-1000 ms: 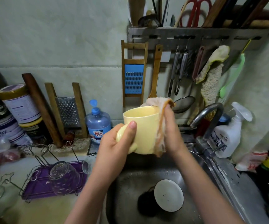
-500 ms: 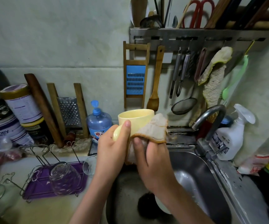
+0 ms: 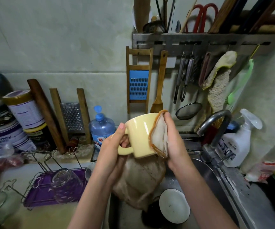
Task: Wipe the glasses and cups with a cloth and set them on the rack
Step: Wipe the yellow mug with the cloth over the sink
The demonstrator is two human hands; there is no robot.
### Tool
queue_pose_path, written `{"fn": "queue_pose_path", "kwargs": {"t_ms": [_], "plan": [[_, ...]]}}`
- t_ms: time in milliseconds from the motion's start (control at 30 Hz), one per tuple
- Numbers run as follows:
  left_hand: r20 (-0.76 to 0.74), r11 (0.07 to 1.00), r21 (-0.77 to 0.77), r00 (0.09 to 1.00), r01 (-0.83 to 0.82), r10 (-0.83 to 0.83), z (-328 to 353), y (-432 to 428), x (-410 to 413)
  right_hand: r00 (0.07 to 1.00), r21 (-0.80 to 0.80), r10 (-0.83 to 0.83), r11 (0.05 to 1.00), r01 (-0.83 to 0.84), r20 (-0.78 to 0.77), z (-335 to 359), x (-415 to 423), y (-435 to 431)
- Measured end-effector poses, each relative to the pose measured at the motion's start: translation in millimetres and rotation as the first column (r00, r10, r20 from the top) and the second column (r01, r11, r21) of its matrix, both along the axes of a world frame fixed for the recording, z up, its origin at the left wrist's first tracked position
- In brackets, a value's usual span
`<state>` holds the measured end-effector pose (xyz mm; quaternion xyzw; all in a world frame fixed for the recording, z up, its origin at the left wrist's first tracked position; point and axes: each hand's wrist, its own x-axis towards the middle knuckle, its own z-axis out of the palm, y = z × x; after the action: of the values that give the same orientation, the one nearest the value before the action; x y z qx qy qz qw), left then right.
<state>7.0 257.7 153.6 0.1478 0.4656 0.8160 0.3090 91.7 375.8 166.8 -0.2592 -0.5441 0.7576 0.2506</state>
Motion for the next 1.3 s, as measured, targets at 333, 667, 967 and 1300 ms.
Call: {"fn": "queue_pose_path", "kwargs": {"t_ms": [333, 667, 967, 1300], "plan": [[-0.494, 0.940, -0.213, 0.859, -0.267, 0.132, 13.1, 3.2, 4.3, 0.981, 0.917, -0.185, 0.399, 0.015, 0.064, -31.1, 4.3, -42.5], [-0.323, 0.990, -0.129, 0.942, 0.050, -0.089, 12.7, -7.8, -5.5, 0.996, -0.198, 0.036, 0.979, -0.053, -0.085, -0.7, 30.9, 7.0], [0.021, 0.988, 0.135, 0.997, 0.070, -0.073, -0.9, 1.0, -14.8, 0.987, -0.046, 0.095, 0.994, -0.101, -0.128, -6.5, 1.9, -5.8], [-0.380, 0.954, -0.271, 0.896, 0.130, -0.230, 2.4, 1.1, -26.4, 0.993, -0.496, -0.072, 0.868, 0.018, -0.091, -16.5, 8.4, 2.9]]}}
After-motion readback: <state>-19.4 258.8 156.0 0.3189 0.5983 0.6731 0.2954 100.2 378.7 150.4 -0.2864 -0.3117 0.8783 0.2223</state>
